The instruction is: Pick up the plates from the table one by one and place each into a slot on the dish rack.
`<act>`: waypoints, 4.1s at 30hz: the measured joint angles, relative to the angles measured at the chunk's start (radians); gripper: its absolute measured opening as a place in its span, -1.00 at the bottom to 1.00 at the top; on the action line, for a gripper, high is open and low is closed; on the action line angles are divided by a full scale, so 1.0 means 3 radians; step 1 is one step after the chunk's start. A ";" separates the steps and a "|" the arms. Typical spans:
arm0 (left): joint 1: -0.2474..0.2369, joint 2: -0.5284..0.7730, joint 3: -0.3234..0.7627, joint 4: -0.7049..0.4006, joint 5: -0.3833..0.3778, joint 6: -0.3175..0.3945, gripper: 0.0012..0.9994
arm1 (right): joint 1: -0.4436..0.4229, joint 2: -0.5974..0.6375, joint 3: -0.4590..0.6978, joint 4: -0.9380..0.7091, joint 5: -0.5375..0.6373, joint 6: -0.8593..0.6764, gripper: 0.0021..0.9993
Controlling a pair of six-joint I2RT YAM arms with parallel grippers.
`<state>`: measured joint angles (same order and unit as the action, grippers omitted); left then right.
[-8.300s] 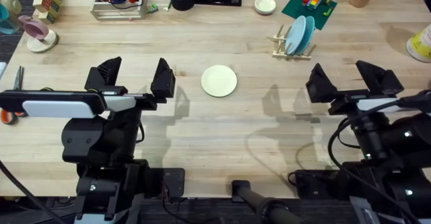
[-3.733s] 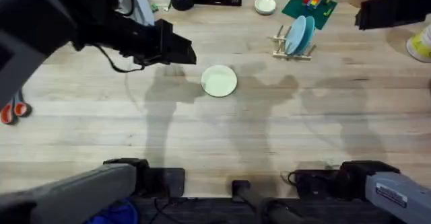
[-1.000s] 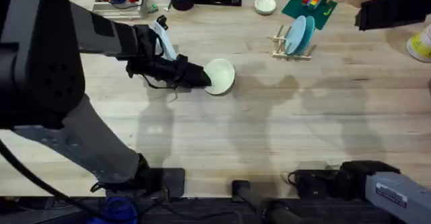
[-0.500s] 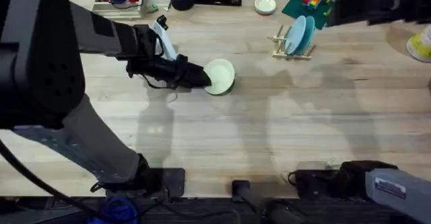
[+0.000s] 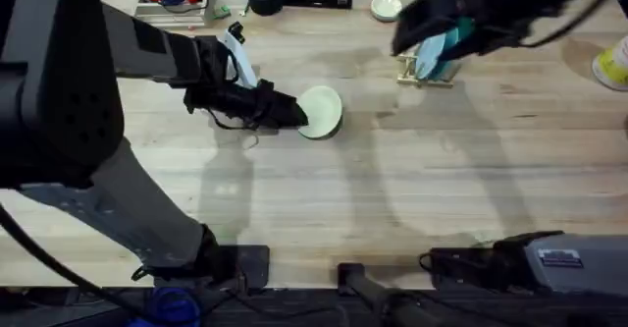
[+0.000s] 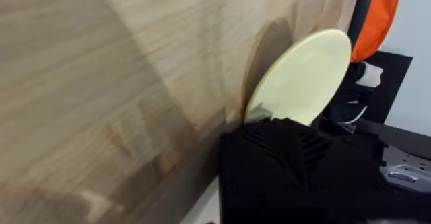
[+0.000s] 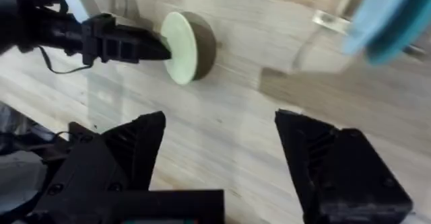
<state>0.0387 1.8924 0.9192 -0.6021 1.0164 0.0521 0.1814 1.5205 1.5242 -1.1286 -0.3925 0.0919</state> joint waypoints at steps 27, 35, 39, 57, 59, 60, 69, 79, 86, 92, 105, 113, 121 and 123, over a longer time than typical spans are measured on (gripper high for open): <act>-0.0003 0.0001 0.0000 0.0026 0.0001 -0.0011 -0.92 | 0.0896 0.1272 0.0000 0.0780 -0.0053 0.0492 0.96; -0.0003 0.0000 0.0000 0.0027 0.0000 -0.0013 -0.92 | 0.0956 0.1416 0.0000 0.0824 -0.0053 0.0477 0.96; -0.0003 0.0000 0.0000 0.0028 0.0001 -0.0013 -0.92 | 0.0973 0.1419 0.0000 0.0872 -0.0053 0.0454 0.96; -0.0003 0.0000 0.0000 0.0028 0.0001 -0.0013 -0.92 | 0.1001 0.1419 0.0000 0.0894 -0.0053 0.0414 0.95; -0.0003 0.0000 0.0000 0.0028 0.0001 -0.0013 -0.92 | 0.1001 0.1419 0.0000 0.0894 -0.0053 0.0413 0.95; -0.0003 0.0000 0.0000 0.0028 0.0001 -0.0013 -0.92 | 0.1001 0.1419 0.0000 0.0894 -0.0053 0.0413 0.96; -0.0003 0.0001 0.0000 0.0028 0.0001 -0.0013 -0.92 | 0.1003 0.1419 0.0000 0.0894 -0.0053 0.0403 0.98; -0.0003 0.0001 0.0000 0.0028 0.0001 -0.0013 -0.92 | 0.1040 0.1623 -0.0001 0.0941 -0.0053 0.0403 0.96; -0.0003 0.0001 0.0000 0.0028 0.0001 -0.0013 -0.92 | 0.1099 0.1655 -0.0001 0.1057 -0.0053 0.0403 0.95; -0.0003 0.0000 0.0000 0.0028 0.0001 -0.0013 -0.92 | 0.1114 0.1655 -0.0001 0.1060 -0.0054 0.0403 0.90; -0.0003 0.0000 0.0000 0.0028 0.0001 -0.0014 -0.92 | 0.1114 0.1655 -0.0001 0.1078 -0.0054 0.0402 0.01; 0.0024 0.0000 0.0000 0.0026 0.0043 -0.0014 -0.92 | 0.1062 0.1585 0.0003 0.1079 -0.0190 0.0390 -0.92; 0.0023 0.0000 0.0000 0.0026 0.0042 -0.0014 -0.92 | 0.1059 0.1585 0.0003 0.1077 -0.0193 0.0391 -0.93; 0.0023 0.0000 0.0000 0.0026 0.0041 -0.0014 -0.92 | 0.1059 0.1585 0.0003 0.1066 -0.0195 0.0391 -0.94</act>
<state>0.0456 1.8923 0.9192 -0.5941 1.0288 0.0479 0.4992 1.9961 1.5249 -0.8088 -0.4510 0.2092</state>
